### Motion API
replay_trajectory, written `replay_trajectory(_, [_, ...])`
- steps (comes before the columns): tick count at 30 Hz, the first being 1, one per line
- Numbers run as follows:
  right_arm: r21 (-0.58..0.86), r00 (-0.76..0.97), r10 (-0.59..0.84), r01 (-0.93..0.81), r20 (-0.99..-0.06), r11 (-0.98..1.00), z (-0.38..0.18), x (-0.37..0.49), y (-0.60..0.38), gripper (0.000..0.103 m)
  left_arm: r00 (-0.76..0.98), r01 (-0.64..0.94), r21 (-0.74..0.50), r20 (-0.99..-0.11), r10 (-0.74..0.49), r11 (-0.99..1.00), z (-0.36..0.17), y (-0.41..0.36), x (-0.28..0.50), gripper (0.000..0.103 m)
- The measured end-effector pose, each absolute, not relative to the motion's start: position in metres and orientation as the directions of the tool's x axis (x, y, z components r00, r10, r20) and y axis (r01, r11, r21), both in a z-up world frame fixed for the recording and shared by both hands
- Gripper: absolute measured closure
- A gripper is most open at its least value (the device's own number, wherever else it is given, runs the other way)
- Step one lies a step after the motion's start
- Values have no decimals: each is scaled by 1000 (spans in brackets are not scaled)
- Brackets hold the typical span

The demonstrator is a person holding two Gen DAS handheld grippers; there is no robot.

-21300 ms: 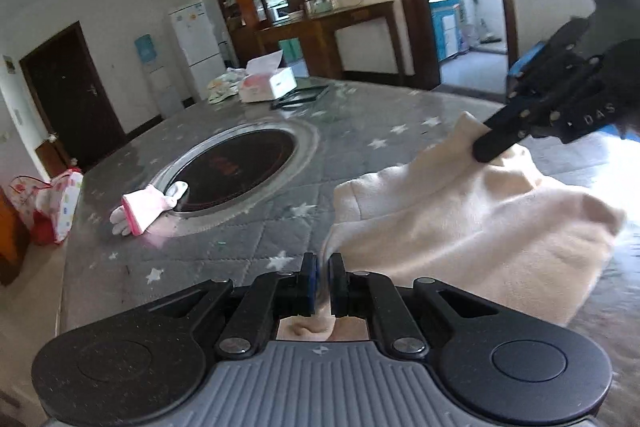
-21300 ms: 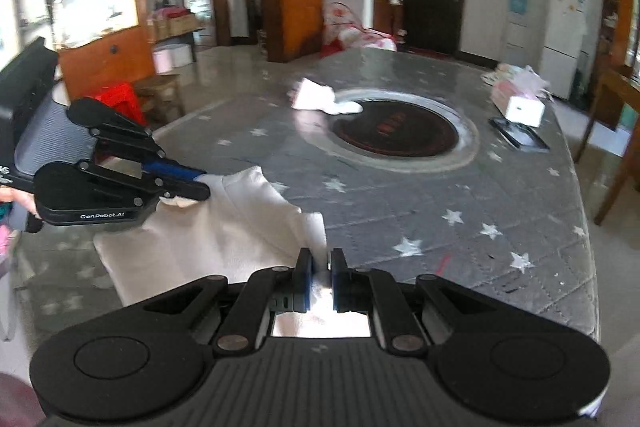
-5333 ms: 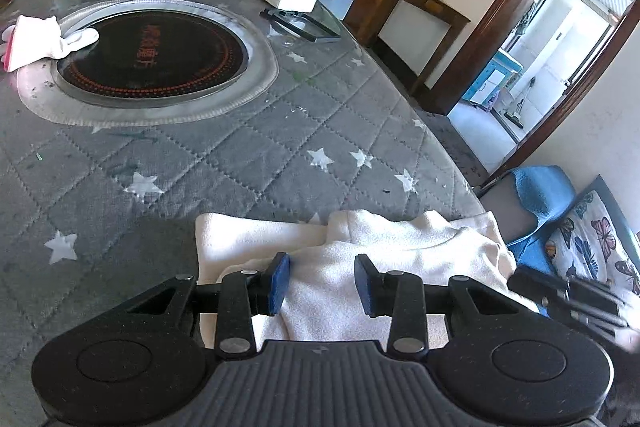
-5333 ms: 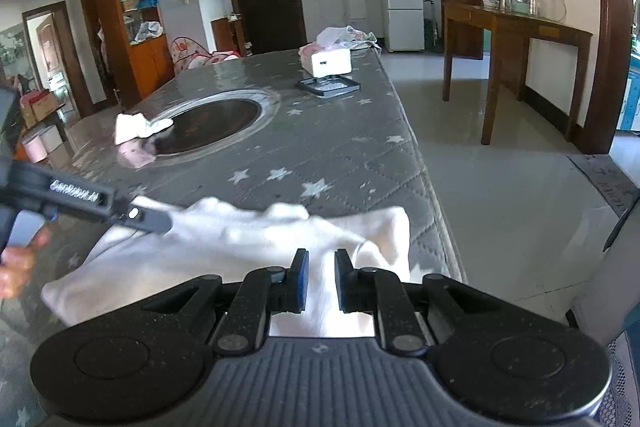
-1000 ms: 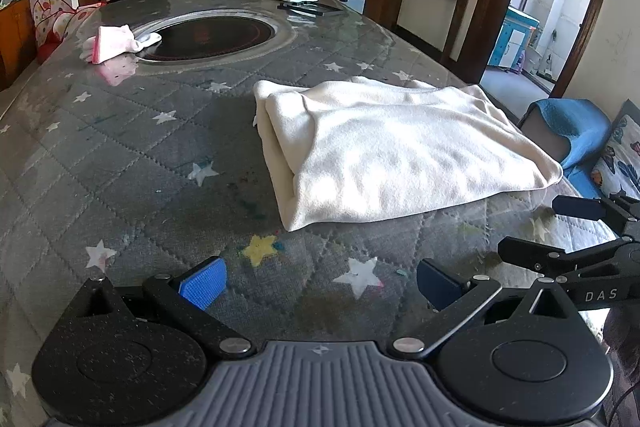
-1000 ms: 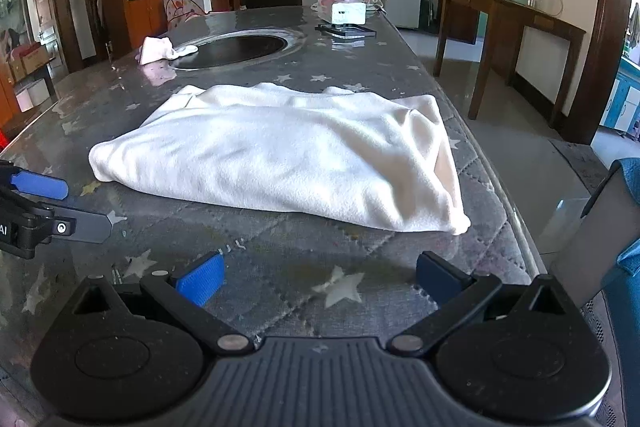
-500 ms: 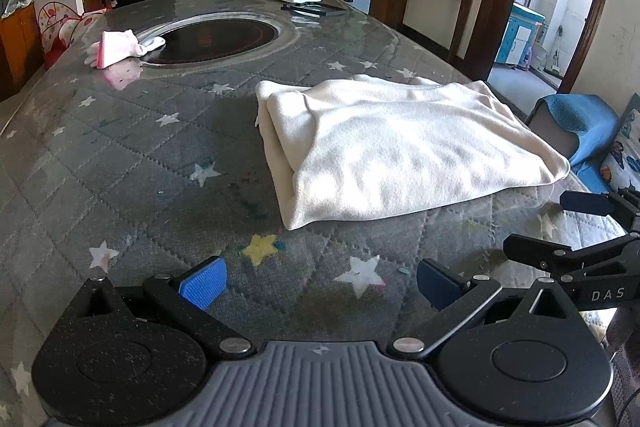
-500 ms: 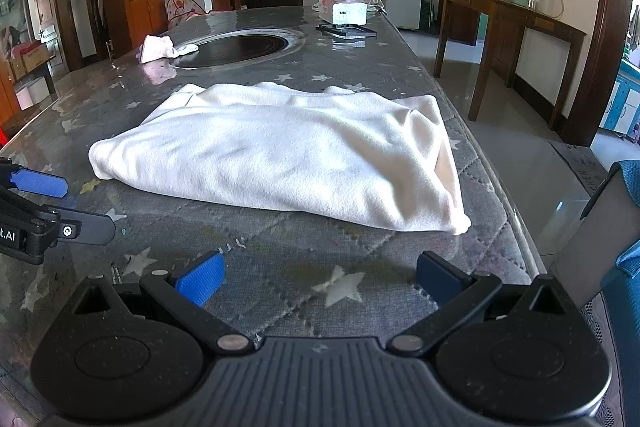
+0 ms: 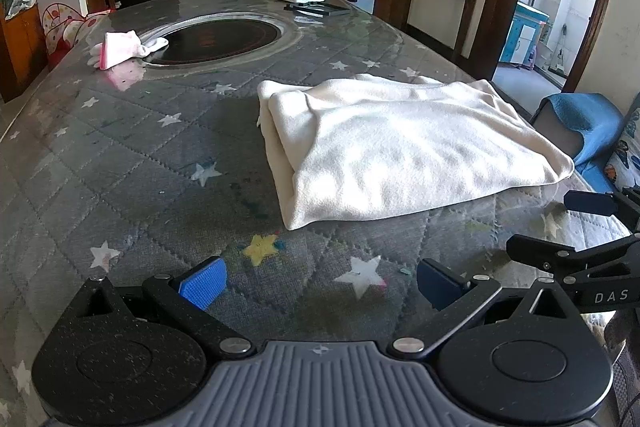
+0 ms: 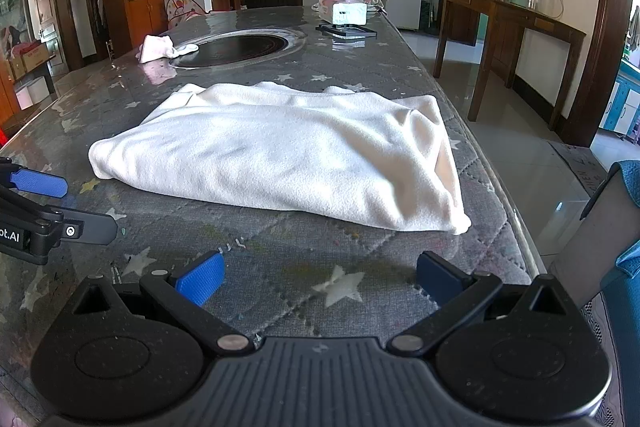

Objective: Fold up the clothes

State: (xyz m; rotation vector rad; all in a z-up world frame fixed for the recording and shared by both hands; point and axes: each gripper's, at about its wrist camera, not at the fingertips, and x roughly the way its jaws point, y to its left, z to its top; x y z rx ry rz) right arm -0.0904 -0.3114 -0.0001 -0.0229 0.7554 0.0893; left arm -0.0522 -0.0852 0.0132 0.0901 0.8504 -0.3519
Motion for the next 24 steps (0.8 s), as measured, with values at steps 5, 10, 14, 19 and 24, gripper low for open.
replay_trajectory(5, [11,725,73,-90,-685,996,0,-90,-312,0,607,340,-52,-751,-261,939,13,-87,-53,0])
replay_trajectory(10, [10,727,72,-90,-683,996,0,-91,-313,0,607,343,-42,-753,-256,938,13,-88,-54,0])
replay_trajectory(14, [10,727,72,-89,-683,996,0,-91,-312,0,607,344,-38,-753,-253,938,13,-88,-54,0])
replay_trajectory(19, [10,727,72,-90,-682,996,-1,-91,-312,0,606,345,-38,-754,-253,938,13,-88,-54,0])
replay_trajectory(24, [10,728,72,-89,-682,996,-1,-91,-312,0,607,346,-32,-754,-250,938,13,-88,-54,0])
